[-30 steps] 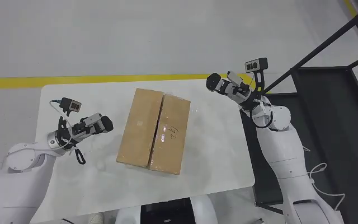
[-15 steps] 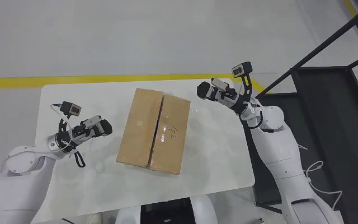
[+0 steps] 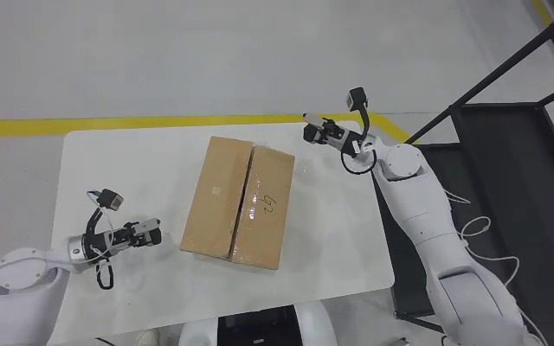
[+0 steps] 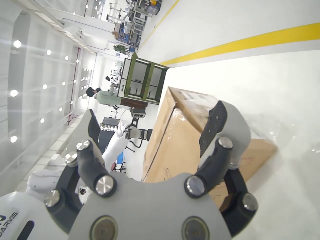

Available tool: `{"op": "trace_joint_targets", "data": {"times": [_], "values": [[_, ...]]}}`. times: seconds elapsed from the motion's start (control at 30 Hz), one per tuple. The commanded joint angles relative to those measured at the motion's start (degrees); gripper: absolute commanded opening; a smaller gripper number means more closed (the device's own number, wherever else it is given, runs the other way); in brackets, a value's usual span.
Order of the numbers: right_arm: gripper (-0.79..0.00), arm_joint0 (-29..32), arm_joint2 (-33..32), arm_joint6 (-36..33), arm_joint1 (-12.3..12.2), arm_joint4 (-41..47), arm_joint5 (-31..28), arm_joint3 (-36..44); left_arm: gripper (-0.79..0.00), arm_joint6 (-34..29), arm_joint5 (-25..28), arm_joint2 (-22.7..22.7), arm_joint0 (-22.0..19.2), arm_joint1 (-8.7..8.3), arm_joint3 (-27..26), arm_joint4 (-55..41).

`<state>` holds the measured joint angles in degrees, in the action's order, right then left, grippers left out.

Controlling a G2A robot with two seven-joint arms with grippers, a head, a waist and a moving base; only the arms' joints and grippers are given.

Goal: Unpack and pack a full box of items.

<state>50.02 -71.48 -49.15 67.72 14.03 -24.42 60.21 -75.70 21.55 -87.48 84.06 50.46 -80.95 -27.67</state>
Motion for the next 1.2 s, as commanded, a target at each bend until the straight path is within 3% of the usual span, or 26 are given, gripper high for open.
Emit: {"op": "trace_joint_targets", "data": {"times": [0.0,0.3,0.43,0.7,0.93,1.17], "values": [[0.0,-2.55,1.75,0.35,0.51,-1.44,-0.35,-4.05,0.0,-3.85,-2.06,0.29,0.45,-0.2,-0.42,-0.85],[0.0,-8.92,9.62,0.33,3.45,-3.09,-2.07,-15.75,0.0,-11.69,-7.65,2.74,-0.26,-0.63,-1.09,0.01],[0.0,-10.01,11.96,-1.31,4.54,-2.56,-2.76,-18.89,0.0,-12.3,-9.89,6.19,0.08,-1.29,-3.94,-1.56],[0.0,-10.16,13.02,-4.28,5.29,-0.52,-4.02,-21.43,0.0,-12.3,-7.03,11.35,-4.29,-1.95,-2.21,-9.39],[0.0,-8.89,12.36,-6.5,4.91,0.16,-3.66,-20.72,0.0,-12.3,-5.98,15.73,-9.07,-1.19,1.91,-11.71],[0.0,-6.69,11.51,-9.01,4.12,-0.07,-1.22,-17.74,0.0,-8.8,-3.05,16.88,-11.63,-0.17,4.91,-14.56]]}}
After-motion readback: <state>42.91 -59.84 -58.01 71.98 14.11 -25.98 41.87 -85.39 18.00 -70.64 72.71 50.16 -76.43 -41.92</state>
